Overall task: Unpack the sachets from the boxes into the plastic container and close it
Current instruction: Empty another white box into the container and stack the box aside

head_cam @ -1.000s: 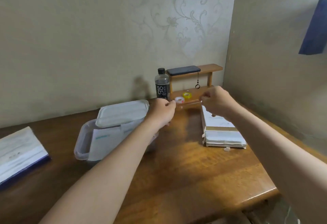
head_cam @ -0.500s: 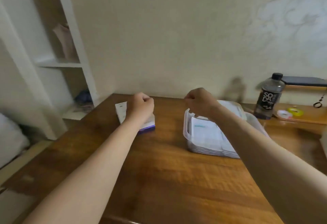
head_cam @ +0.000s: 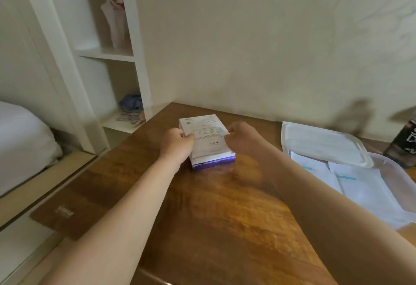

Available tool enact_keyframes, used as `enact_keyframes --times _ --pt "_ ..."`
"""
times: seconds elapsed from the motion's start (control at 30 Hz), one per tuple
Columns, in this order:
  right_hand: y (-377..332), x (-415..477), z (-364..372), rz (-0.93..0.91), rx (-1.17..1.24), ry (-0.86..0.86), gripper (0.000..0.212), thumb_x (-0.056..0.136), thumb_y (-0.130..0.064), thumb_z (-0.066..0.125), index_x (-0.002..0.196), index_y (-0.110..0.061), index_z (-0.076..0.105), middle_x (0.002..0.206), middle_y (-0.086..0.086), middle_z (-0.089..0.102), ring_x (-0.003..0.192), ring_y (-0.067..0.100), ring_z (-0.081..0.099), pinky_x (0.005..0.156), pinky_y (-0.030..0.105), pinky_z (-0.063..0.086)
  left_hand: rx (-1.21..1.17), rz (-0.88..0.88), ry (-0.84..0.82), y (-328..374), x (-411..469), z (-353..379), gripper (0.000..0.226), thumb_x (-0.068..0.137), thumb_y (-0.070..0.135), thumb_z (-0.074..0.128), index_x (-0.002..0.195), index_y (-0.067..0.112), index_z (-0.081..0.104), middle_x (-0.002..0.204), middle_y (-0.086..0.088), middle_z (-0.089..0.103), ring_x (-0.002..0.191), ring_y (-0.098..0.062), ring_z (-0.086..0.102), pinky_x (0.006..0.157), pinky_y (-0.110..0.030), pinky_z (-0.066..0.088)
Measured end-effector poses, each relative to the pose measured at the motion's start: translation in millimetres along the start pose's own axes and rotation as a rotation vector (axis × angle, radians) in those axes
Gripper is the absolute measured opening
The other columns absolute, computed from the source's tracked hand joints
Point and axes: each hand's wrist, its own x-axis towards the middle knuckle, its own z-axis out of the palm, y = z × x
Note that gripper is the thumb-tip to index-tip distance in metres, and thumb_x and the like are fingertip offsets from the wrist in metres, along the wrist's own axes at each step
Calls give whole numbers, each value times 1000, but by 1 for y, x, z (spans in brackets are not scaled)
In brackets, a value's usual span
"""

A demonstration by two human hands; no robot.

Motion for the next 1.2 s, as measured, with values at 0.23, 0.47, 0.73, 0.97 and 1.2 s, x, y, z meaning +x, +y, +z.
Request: enact_keyframes --times 0.23,0.47,0.73,0.97,1.2 --pt "5 6 5 -17 -13 1 19 96 -11 48 110 -13 60 116 1 66 76 13 61 54 20 46 -31 -31 -4 1 -1 3 5 99 20 62 104 21 64 128 -6 68 108 -21 66 56 -19 45" --pt "6 5 6 -27 49 97 14 94 -9 59 106 -13 63 104 0 65 78 14 62 63 23 55 -94 -89 20 3 2 5 20 95 12 67 79 24 63 116 -4 73 87 -14 66 53 -19 48" --pt "24 -17 -37 -24 468 277 22 86 -2 66 104 -14 65 102 1 69 91 20 68 63 22 55 -806 -383 -118 38 -11 9 27 85 -5 74 109 4 66 102 -14 75 91 -27 75 77 -44 64" --pt "78 -58 -99 -69 632 367 25 90 5 57 90 -16 71 94 1 70 78 19 66 64 22 58 -987 -298 -511 98 -58 72 30 97 4 61 118 25 61 116 -10 74 109 -31 70 92 -54 57" --pt "148 -96 -135 -199 180 470 28 94 -5 59 112 -23 71 122 0 59 95 9 55 72 -3 37 -948 -161 -706 140 -89 140 36 97 1 60 126 22 60 114 -11 75 101 -36 74 70 -49 61"
